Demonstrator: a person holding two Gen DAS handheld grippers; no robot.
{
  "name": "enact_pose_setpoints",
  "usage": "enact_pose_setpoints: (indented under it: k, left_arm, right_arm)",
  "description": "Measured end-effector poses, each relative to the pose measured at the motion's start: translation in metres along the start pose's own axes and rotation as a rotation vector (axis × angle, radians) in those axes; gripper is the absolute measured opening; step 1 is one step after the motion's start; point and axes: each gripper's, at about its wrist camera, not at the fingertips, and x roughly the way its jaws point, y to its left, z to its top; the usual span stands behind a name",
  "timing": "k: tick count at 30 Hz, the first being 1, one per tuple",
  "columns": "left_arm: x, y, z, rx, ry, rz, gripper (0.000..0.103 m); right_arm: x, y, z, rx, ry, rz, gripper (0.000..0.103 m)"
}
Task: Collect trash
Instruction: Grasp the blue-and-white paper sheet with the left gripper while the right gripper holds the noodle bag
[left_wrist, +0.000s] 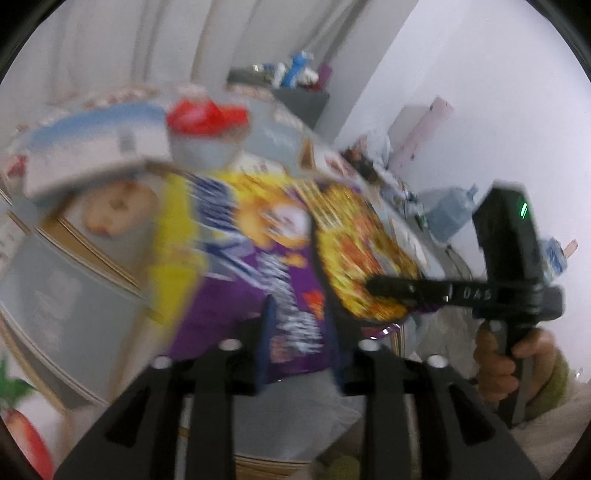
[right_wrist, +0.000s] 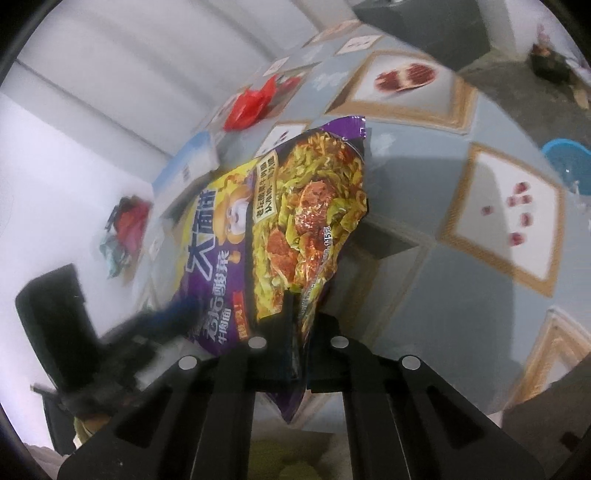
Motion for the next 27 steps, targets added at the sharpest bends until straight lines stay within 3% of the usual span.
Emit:
enact_pose_setpoints:
  k: [2,5,8,12,15,19,22,26,27]
  left_arm:
    - [-0.016,0.013,0.013,-0.002,-0.058,0.027,0.055]
    - [-0.037,0.039,0.039,-0.004,-0.134,0.112,0.075]
    - [-0.048,0.074,0.070,-0.038,-0.193,0.173,0.082]
    - [-0.041,0.134,0.119,-0.129,-0.222,0.269,0.082]
    - [-0.014,0.173,0.147,-0.171,-0.166,0.341,0.082]
    - [0.013,0.198,0.152,-0.195,-0.071,0.382,0.077]
    - [0.015,0.191,0.138,-0.203,-0.013,0.351,0.077]
    - [0.016,0.160,0.089,-0.161,0.110,0.262,0.077]
    - [0.009,0.151,0.075,-0.147,0.094,0.239,0.077]
  right_arm:
    - [-0.007,-0.013,0.003,0.024,-0.014,0.005,0.003]
    - [-0.017,-0.031,0.007,0.054,-0.034,0.015,0.003]
    - [-0.021,-0.042,0.008,0.074,-0.046,0.035,0.003]
    - [-0.021,-0.050,0.008,0.081,-0.054,0.060,0.003]
    - [-0.021,-0.048,0.005,0.078,-0.055,0.064,0.003]
    - [-0.020,-0.048,0.003,0.084,-0.056,0.074,0.003]
    - [-0.020,-0.049,0.003,0.081,-0.055,0.077,0.003]
    - [-0.021,-0.051,0.003,0.069,-0.045,0.083,0.003]
    - [-0.022,-0.051,0.003,0.067,-0.043,0.083,0.003]
